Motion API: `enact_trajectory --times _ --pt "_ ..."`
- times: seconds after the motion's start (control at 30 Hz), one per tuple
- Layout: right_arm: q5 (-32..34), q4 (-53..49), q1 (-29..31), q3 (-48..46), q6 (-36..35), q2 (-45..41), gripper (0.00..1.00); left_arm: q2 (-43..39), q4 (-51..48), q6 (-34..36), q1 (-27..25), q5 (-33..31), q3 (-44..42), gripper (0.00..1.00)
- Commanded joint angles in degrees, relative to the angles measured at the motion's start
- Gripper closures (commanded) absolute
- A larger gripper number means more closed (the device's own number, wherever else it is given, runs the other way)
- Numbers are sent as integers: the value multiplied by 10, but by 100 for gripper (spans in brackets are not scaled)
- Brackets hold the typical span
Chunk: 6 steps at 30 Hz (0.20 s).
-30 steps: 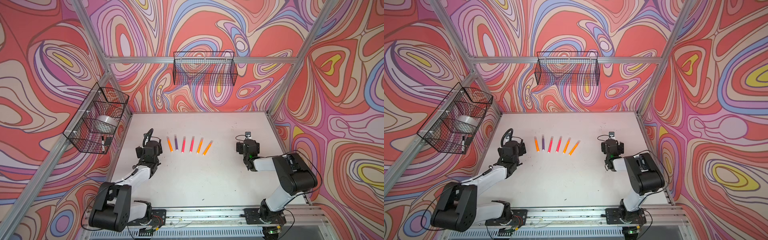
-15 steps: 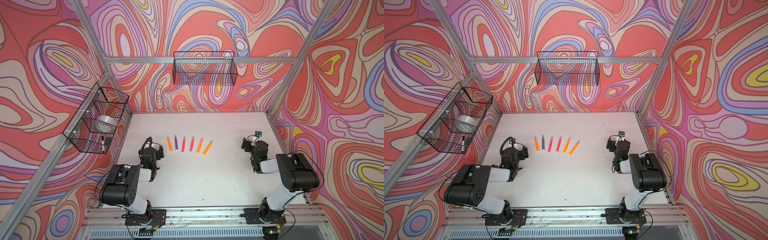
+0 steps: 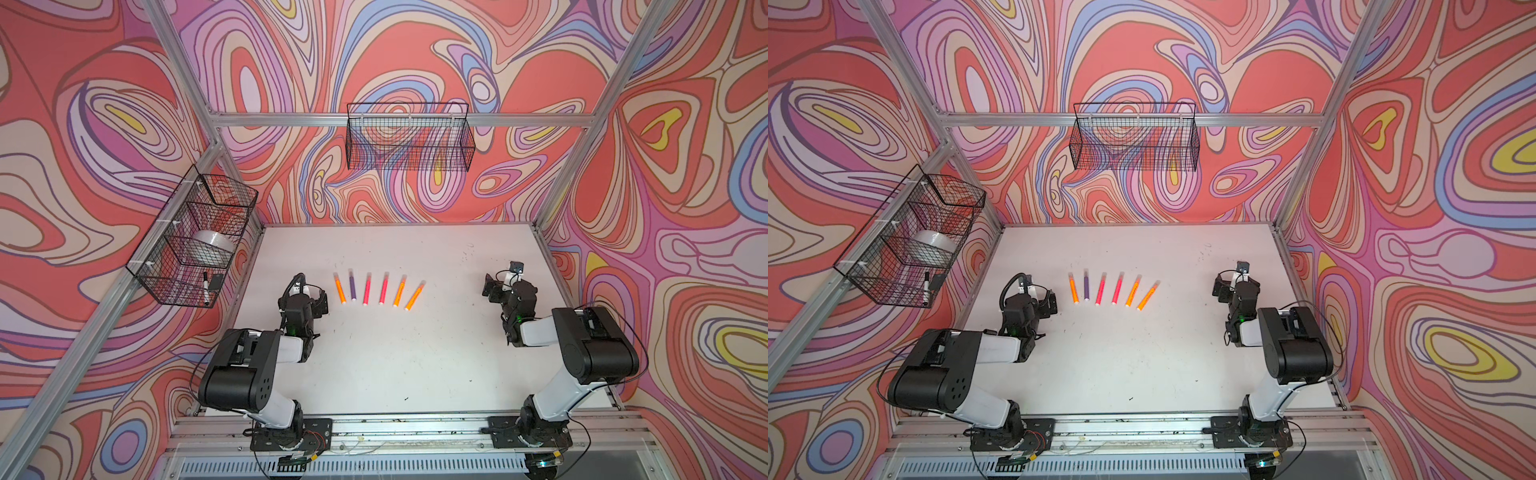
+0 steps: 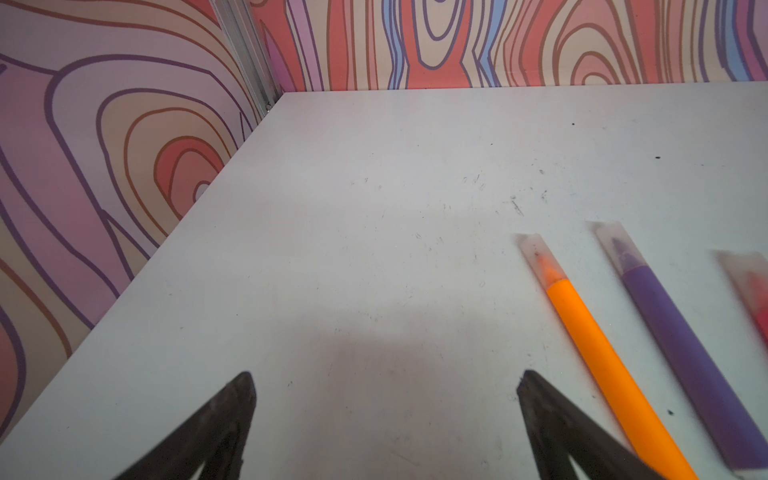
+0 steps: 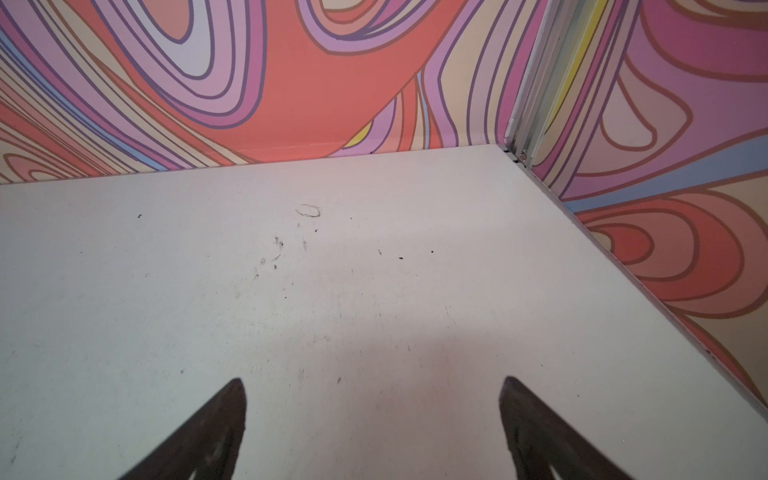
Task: Insert the pens into the pen caps
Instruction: 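Open the left gripper and lift it away from the capped marker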
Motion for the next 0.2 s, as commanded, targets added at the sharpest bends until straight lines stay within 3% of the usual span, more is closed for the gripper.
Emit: enact_trajectory --times 0.0,0.17 --pt "-4 10 1 -4 3 6 2 5 -2 -4 12 25 18 0" --pt "-4 10 1 -4 3 6 2 0 15 -2 12 24 7 0"
